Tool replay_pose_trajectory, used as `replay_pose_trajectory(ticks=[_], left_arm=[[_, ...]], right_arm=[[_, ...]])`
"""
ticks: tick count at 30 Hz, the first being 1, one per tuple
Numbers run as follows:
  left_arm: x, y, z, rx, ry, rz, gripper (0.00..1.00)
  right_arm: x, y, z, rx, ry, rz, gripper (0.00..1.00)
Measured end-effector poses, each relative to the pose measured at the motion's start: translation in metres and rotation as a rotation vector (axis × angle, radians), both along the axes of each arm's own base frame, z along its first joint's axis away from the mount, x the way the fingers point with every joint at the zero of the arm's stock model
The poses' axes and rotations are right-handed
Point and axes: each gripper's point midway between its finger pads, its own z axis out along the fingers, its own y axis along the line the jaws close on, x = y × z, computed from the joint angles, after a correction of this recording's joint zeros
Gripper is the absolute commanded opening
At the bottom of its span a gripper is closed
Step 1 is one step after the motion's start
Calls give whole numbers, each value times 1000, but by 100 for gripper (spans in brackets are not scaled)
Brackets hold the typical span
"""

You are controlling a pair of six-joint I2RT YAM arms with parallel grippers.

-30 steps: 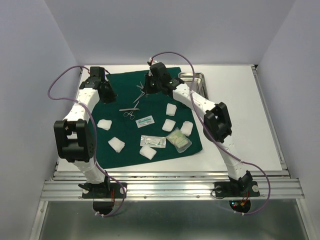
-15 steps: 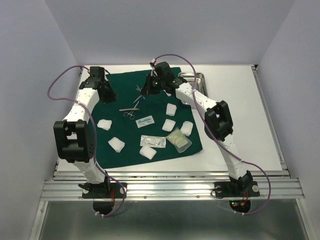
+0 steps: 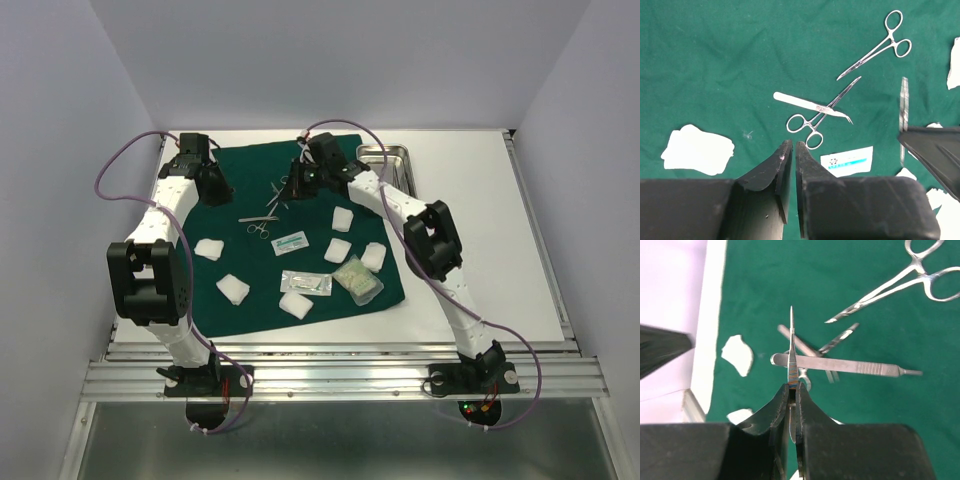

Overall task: Prepare the surgical pack
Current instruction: Pick up the medical item from the surgical kit, then adjust the medical item.

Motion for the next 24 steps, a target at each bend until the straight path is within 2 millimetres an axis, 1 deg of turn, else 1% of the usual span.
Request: replay_pose_trajectory(ticks=[2, 4, 6, 7, 8, 10, 14, 18, 20, 22, 24], left_arm=[[0, 0, 0, -1, 0, 0, 24], [0, 0, 0, -1, 0, -1, 32], [0, -1, 0, -6, 0, -3, 40], [0, -3, 1, -13, -1, -6, 49], [0, -4, 1, -23, -2, -12, 54], [2, -10, 3, -50, -12, -26, 59], [6, -29, 8, -145, -44, -77, 59], [5, -47, 7, -231, -45, -119, 59], [6, -53, 6, -256, -47, -130, 59], [10, -60, 3, -283, -49, -144, 60], [14, -64, -7, -303, -31, -150, 60]], right_arm=[[1, -2, -12, -28, 12, -8, 1], [-1, -6, -24, -55, 36, -11, 1], [-3, -8, -31, -69, 47, -12, 1], [-4, -9, -33, -75, 49, -14, 1], [-4, -10, -36, -80, 53, -15, 1], [-5, -12, -42, -93, 57, -16, 1], [-6, -13, -45, -102, 56, -15, 1], [-6, -13, -45, -103, 52, -14, 1], [-5, -13, -45, -103, 51, -14, 1], [-5, -14, -45, -103, 50, -14, 1], [-5, -14, -45, -104, 50, -14, 1]])
